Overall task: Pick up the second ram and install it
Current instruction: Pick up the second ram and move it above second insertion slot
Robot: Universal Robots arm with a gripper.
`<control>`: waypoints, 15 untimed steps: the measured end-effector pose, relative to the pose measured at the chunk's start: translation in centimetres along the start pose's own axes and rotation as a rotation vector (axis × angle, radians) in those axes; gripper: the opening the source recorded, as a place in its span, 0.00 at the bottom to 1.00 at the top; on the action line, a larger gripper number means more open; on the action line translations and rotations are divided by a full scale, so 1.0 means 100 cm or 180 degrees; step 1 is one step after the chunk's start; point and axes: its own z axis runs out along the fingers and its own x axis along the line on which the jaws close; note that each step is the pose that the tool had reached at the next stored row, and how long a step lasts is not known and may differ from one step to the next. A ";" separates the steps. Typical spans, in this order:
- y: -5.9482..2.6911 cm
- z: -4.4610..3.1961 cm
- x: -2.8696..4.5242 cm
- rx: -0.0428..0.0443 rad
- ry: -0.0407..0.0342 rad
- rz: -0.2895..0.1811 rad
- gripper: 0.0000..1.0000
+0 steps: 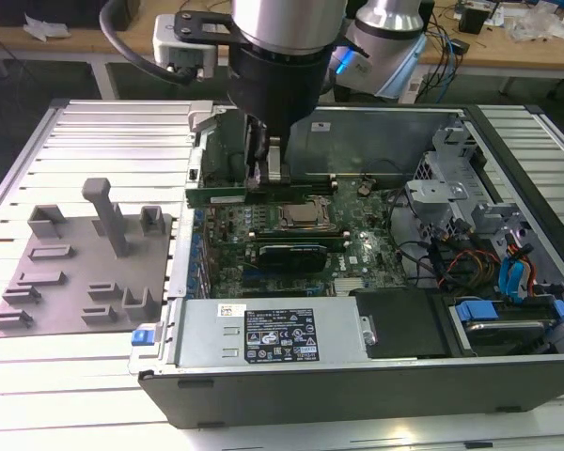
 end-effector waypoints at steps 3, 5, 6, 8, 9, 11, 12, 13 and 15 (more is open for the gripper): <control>-0.0075 0.0032 -0.0007 -0.0006 0.0000 0.0001 0.11; -0.0135 0.0065 -0.0028 -0.0011 -0.0001 0.0001 0.11; -0.0157 0.0081 -0.0048 -0.0013 -0.0001 0.0001 0.11; -0.0191 0.0125 -0.0120 -0.0014 -0.0002 0.0003 0.11; -0.0199 0.0133 -0.0143 -0.0014 -0.0002 0.0004 0.11; -0.0223 0.0152 -0.0211 -0.0014 -0.0002 0.0005 0.11; -0.0236 0.0164 -0.0243 -0.0014 -0.0003 0.0005 0.11; -0.0246 0.0174 -0.0262 -0.0015 -0.0002 0.0005 0.11; -0.0270 0.0191 -0.0280 -0.0017 -0.0003 0.0006 0.11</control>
